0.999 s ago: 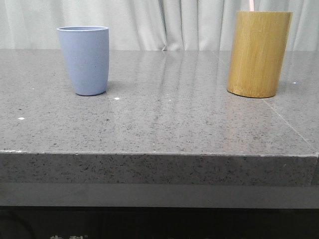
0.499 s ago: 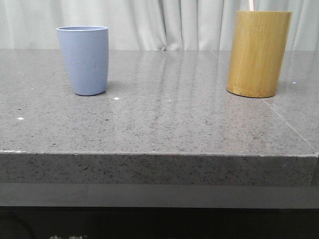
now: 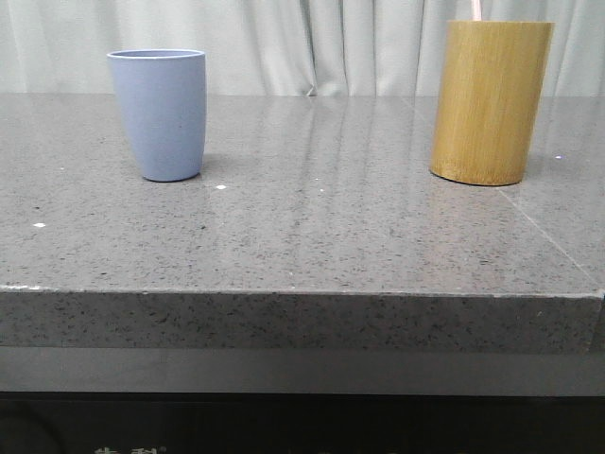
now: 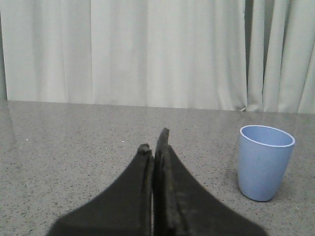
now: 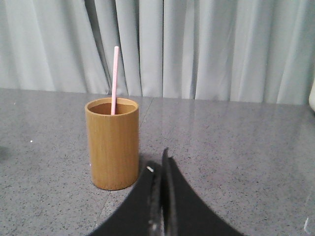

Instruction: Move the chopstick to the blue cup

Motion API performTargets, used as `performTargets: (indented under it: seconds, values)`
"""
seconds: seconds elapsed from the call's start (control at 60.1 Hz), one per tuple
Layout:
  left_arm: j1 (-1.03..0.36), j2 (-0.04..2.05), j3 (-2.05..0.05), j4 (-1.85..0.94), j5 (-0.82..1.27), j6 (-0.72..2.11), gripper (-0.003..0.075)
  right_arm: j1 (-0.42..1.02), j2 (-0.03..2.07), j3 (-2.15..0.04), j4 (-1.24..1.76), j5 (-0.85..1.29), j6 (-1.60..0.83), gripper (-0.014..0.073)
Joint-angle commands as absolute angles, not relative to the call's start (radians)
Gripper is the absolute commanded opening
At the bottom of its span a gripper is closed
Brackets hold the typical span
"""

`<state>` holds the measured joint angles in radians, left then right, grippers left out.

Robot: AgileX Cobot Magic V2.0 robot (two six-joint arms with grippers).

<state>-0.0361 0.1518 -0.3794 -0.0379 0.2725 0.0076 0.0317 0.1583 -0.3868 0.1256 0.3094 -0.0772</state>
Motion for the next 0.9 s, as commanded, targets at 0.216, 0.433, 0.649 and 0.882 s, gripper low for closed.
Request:
performTargets:
  seconds: [0.216, 0.433, 0.649, 0.882]
  values:
    - [-0.035, 0.484, -0.524, -0.044, 0.158, 0.000, -0.0013, 0.025, 0.421, -0.524, 0.128, 0.260, -0.076, -0.0055]
    - [-0.035, 0.517, -0.524, -0.044, 0.090, 0.000, 0.0454, 0.025, 0.426, -0.524, 0.128, 0.242, -0.076, 0.0259]
    - [-0.035, 0.521, -0.520, -0.073, 0.082, 0.000, 0.0686, 0.025, 0.426, -0.524, 0.128, 0.242, -0.076, 0.0668]
    - [-0.044, 0.679, -0.695, -0.073, 0.269, 0.000, 0.0638, 0.025, 0.426, -0.524, 0.128, 0.241, -0.076, 0.0643]
